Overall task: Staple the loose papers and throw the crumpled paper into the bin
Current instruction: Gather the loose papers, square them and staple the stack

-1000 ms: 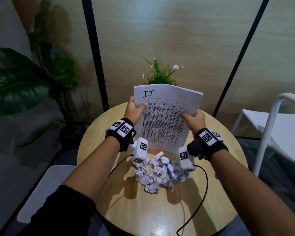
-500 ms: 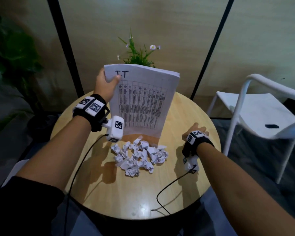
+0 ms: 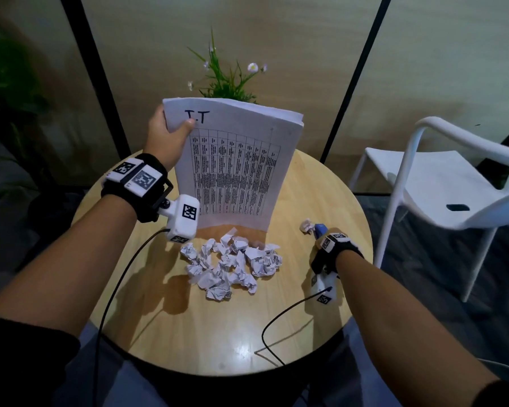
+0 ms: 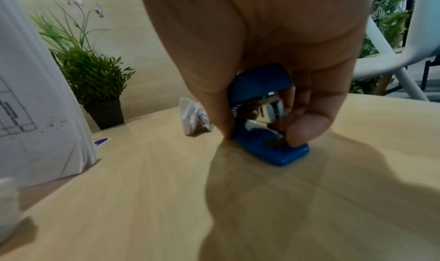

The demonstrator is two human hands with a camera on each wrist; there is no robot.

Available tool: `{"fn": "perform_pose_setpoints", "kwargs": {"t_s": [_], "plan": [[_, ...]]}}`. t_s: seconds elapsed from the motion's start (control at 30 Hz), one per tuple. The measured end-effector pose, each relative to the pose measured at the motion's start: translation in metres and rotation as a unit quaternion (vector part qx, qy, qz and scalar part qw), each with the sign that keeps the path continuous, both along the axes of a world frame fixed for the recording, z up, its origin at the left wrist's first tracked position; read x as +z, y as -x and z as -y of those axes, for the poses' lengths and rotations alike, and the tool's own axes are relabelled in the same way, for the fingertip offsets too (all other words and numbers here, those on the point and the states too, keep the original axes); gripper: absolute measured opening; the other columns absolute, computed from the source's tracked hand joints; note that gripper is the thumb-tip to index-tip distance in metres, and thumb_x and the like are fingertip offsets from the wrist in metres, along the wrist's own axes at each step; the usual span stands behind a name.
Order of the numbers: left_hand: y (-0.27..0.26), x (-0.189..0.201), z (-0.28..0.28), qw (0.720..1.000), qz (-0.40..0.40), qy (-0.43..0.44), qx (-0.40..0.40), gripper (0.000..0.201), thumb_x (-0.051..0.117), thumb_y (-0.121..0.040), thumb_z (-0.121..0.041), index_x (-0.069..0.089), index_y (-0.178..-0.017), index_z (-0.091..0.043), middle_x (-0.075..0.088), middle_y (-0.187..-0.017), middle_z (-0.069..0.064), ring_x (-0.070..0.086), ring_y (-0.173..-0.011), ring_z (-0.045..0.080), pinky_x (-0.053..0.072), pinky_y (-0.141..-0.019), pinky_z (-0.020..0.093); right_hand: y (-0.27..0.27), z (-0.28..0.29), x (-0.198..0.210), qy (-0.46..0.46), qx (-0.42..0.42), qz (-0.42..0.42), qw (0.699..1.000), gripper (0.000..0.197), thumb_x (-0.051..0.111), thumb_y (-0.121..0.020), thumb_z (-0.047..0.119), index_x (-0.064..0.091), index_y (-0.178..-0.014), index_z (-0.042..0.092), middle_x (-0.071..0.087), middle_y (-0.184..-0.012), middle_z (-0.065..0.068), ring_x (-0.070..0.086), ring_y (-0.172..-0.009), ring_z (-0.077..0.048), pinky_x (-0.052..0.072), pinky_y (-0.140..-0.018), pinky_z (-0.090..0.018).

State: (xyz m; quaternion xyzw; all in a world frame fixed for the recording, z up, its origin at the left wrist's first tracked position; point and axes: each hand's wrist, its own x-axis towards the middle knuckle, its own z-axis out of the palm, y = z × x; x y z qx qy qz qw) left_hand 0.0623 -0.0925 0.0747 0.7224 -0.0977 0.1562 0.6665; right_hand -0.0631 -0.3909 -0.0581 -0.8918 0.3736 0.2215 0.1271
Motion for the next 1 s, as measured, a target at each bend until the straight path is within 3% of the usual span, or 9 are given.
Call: {"fn": "perform_pose_setpoints", "kwargs": {"t_s": [0.07,0.13,0.23,0.37,0.43,0.63,0.77,0.93,1.0], "plan": [[0.000,0.000,-0.001,1.000,0.000,-0.005,-0.003,0.040,0.057,-0.090,-0.010,0.047,-0.126,0.001,0.055,-0.108,0.006,0.055,-0.098,0.016,0.048,-0.073,0.016,0.001,0.001,0.001,-0.038,0.020,0.020,0.999,0.042,0.050,-0.095,0.024,0.045,-0.131,0.003,0.051,-0.131,-0.021,0.052,-0.118,-0.038,0.044,-0.085,-0.043],[0.000,0.000,-0.001,1.000,0.000,-0.002,-0.005,0.039,0.057,-0.090,-0.009,0.046,-0.126,0.002,0.055,-0.108,0.006,0.055,-0.097,0.016,0.049,-0.074,0.018,0.002,0.002,0.005,-0.077,0.005,0.079,0.994,0.025,0.054,-0.093,0.034,0.051,-0.096,0.010,0.056,-0.092,-0.016,0.057,-0.083,-0.031,0.042,-0.069,-0.036],[0.001,0.001,-0.001,1.000,-0.002,-0.001,-0.005,0.039,0.056,-0.091,-0.009,0.045,-0.127,0.002,0.055,-0.109,0.006,0.055,-0.099,0.017,0.048,-0.075,0.018,-0.007,-0.005,0.015,-0.138,-0.078,0.242,0.957,0.034,0.057,-0.088,0.035,0.043,-0.074,0.007,0.046,-0.063,-0.008,0.042,-0.053,-0.023,0.029,-0.050,-0.025],[0.004,0.003,0.000,1.000,-0.010,0.003,-0.009,0.040,0.055,-0.092,-0.009,0.043,-0.130,0.000,0.055,-0.110,0.006,0.054,-0.101,0.016,0.048,-0.073,0.014,-0.011,-0.030,0.044,-0.212,-0.027,0.338,0.916,0.026,0.060,-0.086,0.028,0.045,-0.093,0.008,0.055,-0.080,-0.012,0.052,-0.068,-0.027,0.041,-0.063,-0.032],[0.005,0.005,0.001,1.000,-0.020,0.009,-0.009,0.041,0.055,-0.092,-0.009,0.043,-0.130,-0.001,0.055,-0.110,0.006,0.055,-0.101,0.016,0.050,-0.078,0.022,-0.004,-0.044,0.066,-0.289,0.024,0.340,0.894,0.021,0.060,-0.086,0.025,0.048,-0.091,0.008,0.057,-0.073,-0.011,0.053,-0.062,-0.025,0.042,-0.061,-0.033],[0.005,0.013,0.004,0.999,-0.033,0.013,0.004,0.037,0.055,-0.091,-0.007,0.045,-0.126,0.000,0.055,-0.106,0.005,0.055,-0.097,0.017,0.050,-0.082,0.028,0.023,-0.094,0.139,-0.327,0.275,0.296,0.854,0.004,0.057,-0.090,0.018,0.058,-0.090,0.014,0.056,-0.071,-0.001,0.051,-0.057,-0.010,0.039,-0.055,-0.018],[0.007,0.013,0.004,0.999,-0.040,0.002,-0.008,0.034,0.055,-0.090,-0.010,0.045,-0.123,-0.003,0.056,-0.103,0.005,0.057,-0.096,0.019,0.051,-0.087,0.037,-0.001,-0.127,0.165,-0.391,0.283,0.395,0.782,0.017,0.056,-0.092,0.013,0.050,-0.108,0.016,0.054,-0.075,0.002,0.048,-0.045,0.008,0.036,-0.044,-0.006],[0.007,0.012,-0.001,0.998,-0.052,0.027,-0.035,0.035,0.058,-0.089,-0.007,0.050,-0.123,-0.002,0.060,-0.105,0.009,0.058,-0.096,0.022,0.052,-0.087,0.040,-0.049,-0.156,0.192,-0.434,0.263,0.521,0.686,0.022,0.058,-0.092,0.019,0.041,-0.103,0.028,0.051,-0.083,-0.006,0.054,-0.069,-0.015,0.042,-0.051,-0.013],[0.007,0.011,-0.003,0.997,-0.058,0.033,-0.043,0.036,0.058,-0.090,-0.006,0.050,-0.124,0.000,0.061,-0.100,0.006,0.060,-0.088,0.017,0.052,-0.080,0.032,-0.065,-0.162,0.195,-0.422,0.260,0.556,0.667,0.030,0.062,-0.087,0.034,0.040,-0.105,0.026,0.052,-0.088,-0.015,0.054,-0.076,-0.020,0.043,-0.059,-0.021]]}}
